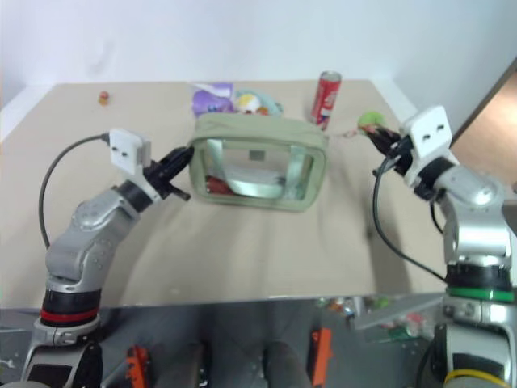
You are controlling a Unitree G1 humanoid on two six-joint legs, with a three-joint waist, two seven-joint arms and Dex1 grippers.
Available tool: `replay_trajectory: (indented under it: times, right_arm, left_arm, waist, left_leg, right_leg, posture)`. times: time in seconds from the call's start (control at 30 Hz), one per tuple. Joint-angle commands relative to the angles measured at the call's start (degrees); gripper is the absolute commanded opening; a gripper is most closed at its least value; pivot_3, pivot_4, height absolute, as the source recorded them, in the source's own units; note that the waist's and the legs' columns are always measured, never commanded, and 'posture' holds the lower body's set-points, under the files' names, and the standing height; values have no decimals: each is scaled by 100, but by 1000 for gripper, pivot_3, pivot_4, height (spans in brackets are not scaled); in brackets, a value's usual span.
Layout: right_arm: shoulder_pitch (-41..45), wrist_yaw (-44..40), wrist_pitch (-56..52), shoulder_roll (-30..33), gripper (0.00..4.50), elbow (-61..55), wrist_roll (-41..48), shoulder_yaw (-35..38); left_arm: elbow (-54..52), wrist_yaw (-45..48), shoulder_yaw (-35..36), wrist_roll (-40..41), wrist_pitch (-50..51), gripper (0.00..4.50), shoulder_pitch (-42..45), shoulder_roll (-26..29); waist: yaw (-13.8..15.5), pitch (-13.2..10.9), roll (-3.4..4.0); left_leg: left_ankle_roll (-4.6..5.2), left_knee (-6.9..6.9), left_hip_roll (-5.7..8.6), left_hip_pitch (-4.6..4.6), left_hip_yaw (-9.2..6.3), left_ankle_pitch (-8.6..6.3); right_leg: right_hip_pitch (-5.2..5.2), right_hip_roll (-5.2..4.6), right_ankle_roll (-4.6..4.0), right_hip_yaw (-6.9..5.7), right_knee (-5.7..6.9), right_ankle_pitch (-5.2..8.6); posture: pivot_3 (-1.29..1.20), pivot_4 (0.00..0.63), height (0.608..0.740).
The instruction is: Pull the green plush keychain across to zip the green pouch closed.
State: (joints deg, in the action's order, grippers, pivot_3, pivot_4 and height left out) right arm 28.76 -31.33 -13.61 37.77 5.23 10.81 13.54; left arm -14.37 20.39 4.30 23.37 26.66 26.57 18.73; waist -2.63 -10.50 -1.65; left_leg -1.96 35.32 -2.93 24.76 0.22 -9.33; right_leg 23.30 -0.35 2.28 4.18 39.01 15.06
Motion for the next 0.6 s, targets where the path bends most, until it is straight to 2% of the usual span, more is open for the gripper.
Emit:
replay_trajectory:
  times: [0.03, 0.2, 0.6]
  right_arm:
    - [-439, 911, -490, -385, 43, -402, -363, -36]
    - [-536, 1011, -727, -736, 43, -499, -452, -442]
    - [-539, 575, -9, -1225, 43, 51, -875, -1588]
  left_arm:
    - [-88, -288, 306, -203, -363, 0, -91, -42]
    - [-37, -328, 282, -255, -424, 0, -133, -114]
    - [-76, -412, 249, -227, -262, 0, -117, -242]
  waist:
    - [4, 1, -2]
    - [-8, 0, 0]
    - [-12, 1, -2]
  left_leg:
    - [-2, 6, -3, -3, -3, -1]
    - [-9, 8, 3, -4, 9, 7]
    - [-4, 5, -3, -8, -1, 10]
  right_leg:
    - [-5, 3, 2, -2, 1, 2]
    - [0, 0, 27, 11, -2, -6]
    - [-2, 14, 23, 9, -2, -8]
  posture:
    - [0, 150, 740]
    - [0, 150, 740]
    - [0, 150, 740]
